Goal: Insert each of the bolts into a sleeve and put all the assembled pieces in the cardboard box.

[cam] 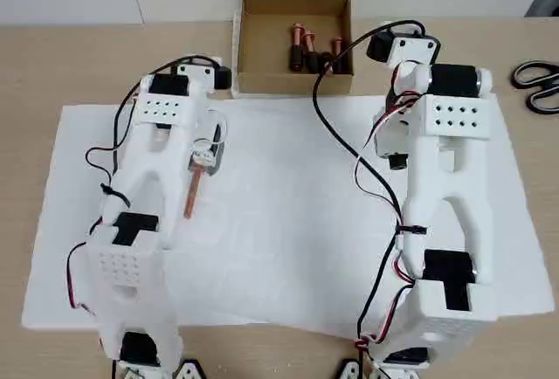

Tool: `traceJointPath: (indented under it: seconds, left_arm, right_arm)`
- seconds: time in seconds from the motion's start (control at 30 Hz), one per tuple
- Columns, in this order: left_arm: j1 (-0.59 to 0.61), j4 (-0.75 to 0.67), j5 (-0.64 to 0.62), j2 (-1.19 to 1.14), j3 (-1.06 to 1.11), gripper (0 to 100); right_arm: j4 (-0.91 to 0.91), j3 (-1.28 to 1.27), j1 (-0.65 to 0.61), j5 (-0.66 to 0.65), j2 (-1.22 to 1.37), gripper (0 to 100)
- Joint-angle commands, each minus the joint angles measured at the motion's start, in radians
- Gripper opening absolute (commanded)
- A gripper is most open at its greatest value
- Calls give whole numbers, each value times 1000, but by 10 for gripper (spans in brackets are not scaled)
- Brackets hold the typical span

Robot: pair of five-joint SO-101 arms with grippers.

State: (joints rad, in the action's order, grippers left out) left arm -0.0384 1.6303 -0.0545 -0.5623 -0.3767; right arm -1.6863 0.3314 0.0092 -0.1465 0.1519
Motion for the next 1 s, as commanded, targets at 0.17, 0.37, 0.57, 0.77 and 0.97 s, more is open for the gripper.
traceJointPath:
  seconds: [0.17, 0.37, 0.57, 0.77, 0.97]
  left_arm:
    - [11, 40, 11, 18, -1, 111]
    - [49, 23, 11, 11, 1, 111]
    - [63, -75, 11, 9, 79, 111]
    - [61, -97, 9, 8, 96, 111]
    - [61, -124, 6, 6, 120, 110]
  right_arm:
    - [8, 3, -4, -2, -65, 4]
    - [8, 3, -2, -2, -65, 4]
    - [8, 3, -2, -2, -65, 4]
    - [8, 3, -2, -2, -65, 4]
    - [8, 3, -2, -2, -65, 4]
